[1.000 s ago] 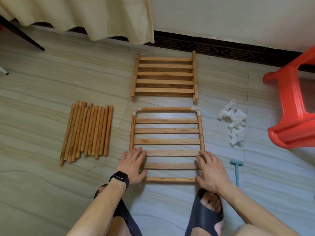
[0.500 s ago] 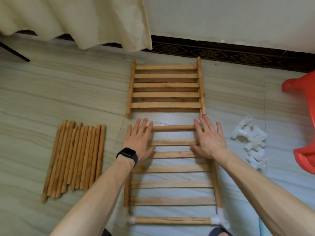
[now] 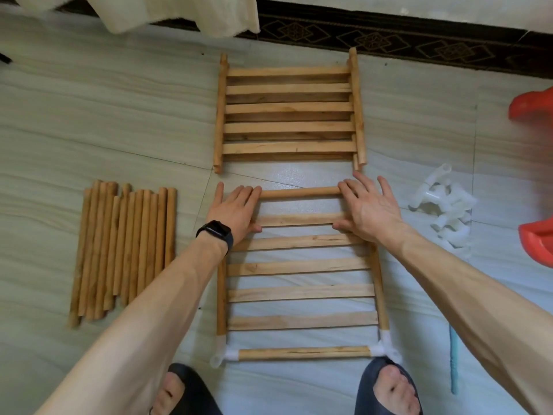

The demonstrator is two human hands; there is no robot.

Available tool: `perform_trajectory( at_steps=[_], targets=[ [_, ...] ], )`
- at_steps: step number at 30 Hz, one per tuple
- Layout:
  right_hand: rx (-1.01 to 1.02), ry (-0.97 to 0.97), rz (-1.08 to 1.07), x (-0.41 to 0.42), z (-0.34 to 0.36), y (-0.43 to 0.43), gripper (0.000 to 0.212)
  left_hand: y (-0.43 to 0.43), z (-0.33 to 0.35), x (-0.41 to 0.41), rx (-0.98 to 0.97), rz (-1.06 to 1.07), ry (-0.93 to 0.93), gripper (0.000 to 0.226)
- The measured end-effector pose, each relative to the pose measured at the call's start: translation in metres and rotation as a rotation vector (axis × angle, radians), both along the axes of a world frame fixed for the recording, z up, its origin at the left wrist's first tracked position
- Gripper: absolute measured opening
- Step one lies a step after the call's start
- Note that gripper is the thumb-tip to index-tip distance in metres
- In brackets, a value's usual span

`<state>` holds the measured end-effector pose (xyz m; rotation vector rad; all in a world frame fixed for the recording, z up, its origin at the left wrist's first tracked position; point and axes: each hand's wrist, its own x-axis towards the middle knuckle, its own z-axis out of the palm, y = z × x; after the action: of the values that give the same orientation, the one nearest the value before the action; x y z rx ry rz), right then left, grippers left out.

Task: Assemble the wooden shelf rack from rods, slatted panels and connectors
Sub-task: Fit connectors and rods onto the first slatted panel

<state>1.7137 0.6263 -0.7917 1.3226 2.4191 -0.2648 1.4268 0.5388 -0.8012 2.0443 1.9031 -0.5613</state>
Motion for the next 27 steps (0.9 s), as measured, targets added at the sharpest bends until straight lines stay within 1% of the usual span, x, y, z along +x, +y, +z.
perform_trajectory(
  at_steps=[4,7,9,11,14,16,19,21,22,25,27],
  targets=[
    [0.021,-0.021,-0.006,-0.009,0.014,-0.023,0.093,-0.008,0.019,0.007,-0.007,0.008,-0.015,0.092],
    [-0.021,0.014,0.068,-0.018,0.027,-0.052,0.088,-0.024,0.039,-0.004,-0.014,-0.05,0.001,0.085],
    [-0.067,0.03,0.143,-0.03,0.041,-0.067,0.084,-0.037,0.051,-0.021,-0.042,-0.052,0.03,0.083],
    [-0.136,0.045,0.238,-0.045,0.061,-0.079,0.08,-0.052,0.06,-0.039,-0.097,0.016,0.034,0.082],
    [-0.2,0.054,0.374,-0.07,0.087,-0.093,0.075,-0.073,0.069,-0.065,-0.172,0.128,0.019,0.073],
    [-0.217,0.045,0.419,-0.089,0.092,-0.097,0.073,-0.088,0.068,-0.079,-0.15,0.246,-0.051,0.069],
    [-0.221,0.013,0.428,-0.123,0.08,-0.105,0.081,-0.113,0.054,-0.097,-0.02,0.489,-0.165,0.059],
    [-0.196,0.043,0.383,-0.145,0.06,-0.115,0.076,-0.127,0.042,-0.101,0.026,0.637,-0.161,0.049],
    [-0.145,0.078,0.363,-0.153,0.049,-0.121,0.074,-0.131,0.036,-0.101,0.031,0.679,-0.136,0.047],
    [-0.144,0.088,0.247,-0.169,0.008,-0.136,0.071,-0.138,0.021,-0.1,0.057,0.686,-0.049,0.046],
    [-0.172,0.074,0.23,-0.167,-0.018,-0.149,0.073,-0.138,0.016,-0.1,0.08,0.685,-0.03,0.043]
  ],
)
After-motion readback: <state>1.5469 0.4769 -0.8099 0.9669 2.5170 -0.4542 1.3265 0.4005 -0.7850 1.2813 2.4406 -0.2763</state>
